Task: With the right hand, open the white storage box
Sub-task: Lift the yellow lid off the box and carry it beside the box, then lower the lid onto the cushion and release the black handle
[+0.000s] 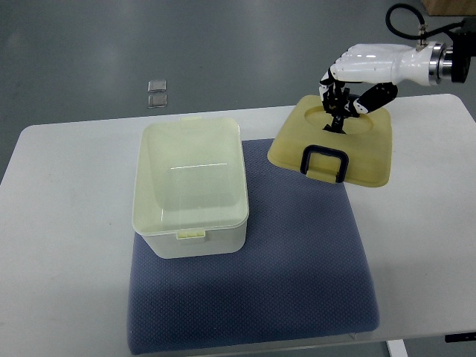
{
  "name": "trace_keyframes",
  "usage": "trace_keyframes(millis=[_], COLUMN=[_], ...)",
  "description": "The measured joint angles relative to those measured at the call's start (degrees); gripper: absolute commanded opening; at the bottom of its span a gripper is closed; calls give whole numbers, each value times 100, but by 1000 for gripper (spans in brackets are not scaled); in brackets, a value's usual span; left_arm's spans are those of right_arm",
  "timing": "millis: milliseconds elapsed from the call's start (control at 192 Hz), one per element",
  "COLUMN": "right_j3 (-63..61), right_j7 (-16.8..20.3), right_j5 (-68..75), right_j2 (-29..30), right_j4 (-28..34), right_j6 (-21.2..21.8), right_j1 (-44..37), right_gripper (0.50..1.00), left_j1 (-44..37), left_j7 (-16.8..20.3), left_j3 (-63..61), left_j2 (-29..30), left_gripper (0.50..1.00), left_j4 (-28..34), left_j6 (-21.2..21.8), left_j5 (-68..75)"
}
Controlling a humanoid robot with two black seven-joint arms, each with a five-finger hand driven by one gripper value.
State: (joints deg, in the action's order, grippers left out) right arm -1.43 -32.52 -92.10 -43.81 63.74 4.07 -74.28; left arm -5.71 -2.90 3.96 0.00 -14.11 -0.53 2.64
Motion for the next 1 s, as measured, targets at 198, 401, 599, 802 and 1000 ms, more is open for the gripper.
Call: trace_keyframes(millis=[198, 401, 599, 802, 1000], right_j3=[1069, 1278, 1275, 1275, 1265], right_j7=[-57, -7, -4, -26, -133], right_j5=[-8, -8, -8, -9, 22], right_j2=[1, 157, 418, 777, 984], right_j4=[-51, -55, -62, -62, -64], right_j6=[-975, -1479, -1757, -2015, -2286], right_j1=[89, 250, 271, 352, 592], right_gripper=[500, 500, 500, 500, 500], left_j1=[0, 0, 0, 0, 0], left_j7=[-8, -14, -17, -17, -17], left_j3=[-9, -10, -10, -10, -3], left_j2=[0, 0, 0, 0, 0], left_gripper=[1000, 1000, 1000, 1000, 1000], left_j4=[-21, -22, -15, -27, -8], left_j6=[0, 0, 0, 0, 0], left_j5=[0, 0, 0, 0, 0])
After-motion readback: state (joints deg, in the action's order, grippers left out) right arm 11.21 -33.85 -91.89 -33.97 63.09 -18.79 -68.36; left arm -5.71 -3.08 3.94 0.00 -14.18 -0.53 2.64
